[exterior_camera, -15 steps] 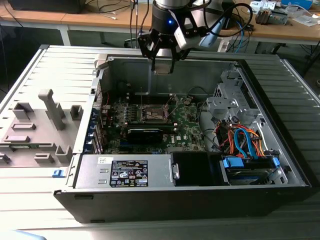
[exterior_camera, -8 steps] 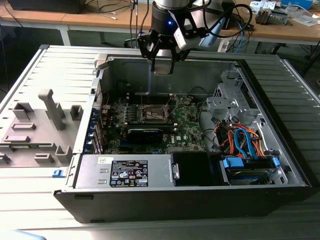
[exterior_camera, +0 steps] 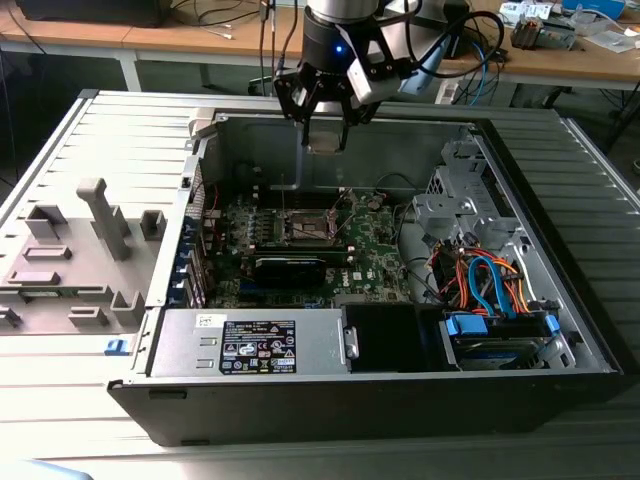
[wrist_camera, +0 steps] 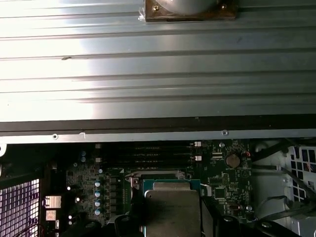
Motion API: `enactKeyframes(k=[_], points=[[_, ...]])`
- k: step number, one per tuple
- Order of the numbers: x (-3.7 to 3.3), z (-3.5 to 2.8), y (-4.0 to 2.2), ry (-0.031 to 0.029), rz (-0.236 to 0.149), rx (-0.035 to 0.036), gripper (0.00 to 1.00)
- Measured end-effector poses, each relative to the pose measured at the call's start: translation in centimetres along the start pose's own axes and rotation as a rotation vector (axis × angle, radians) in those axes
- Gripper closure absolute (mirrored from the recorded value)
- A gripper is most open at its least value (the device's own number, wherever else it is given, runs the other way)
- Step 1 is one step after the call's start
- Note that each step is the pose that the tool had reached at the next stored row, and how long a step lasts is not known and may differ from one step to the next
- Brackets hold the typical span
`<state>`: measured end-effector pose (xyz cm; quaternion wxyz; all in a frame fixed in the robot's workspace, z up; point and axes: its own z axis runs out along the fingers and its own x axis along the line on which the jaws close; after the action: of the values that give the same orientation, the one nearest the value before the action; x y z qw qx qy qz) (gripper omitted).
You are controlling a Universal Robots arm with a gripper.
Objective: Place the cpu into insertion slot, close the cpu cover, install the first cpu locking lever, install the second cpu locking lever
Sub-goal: 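Place the cpu into insertion slot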
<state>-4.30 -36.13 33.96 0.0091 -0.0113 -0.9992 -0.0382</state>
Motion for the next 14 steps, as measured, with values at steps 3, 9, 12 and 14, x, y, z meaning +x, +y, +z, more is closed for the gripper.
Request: enactKeyframes(k=[3, 9, 12, 14], points=[[0.0, 0.05, -0.21, 0.0, 0.0, 0.0, 0.45], [0.0, 0.43, -0.53, 0.0, 0.0, 0.0007, 0.45], [0.1, 0.57, -0.66, 0.0, 0.0, 0.0012, 0.45], [0.28, 0.72, -0.91, -0.0001, 0.0, 0.0009, 0.45]])
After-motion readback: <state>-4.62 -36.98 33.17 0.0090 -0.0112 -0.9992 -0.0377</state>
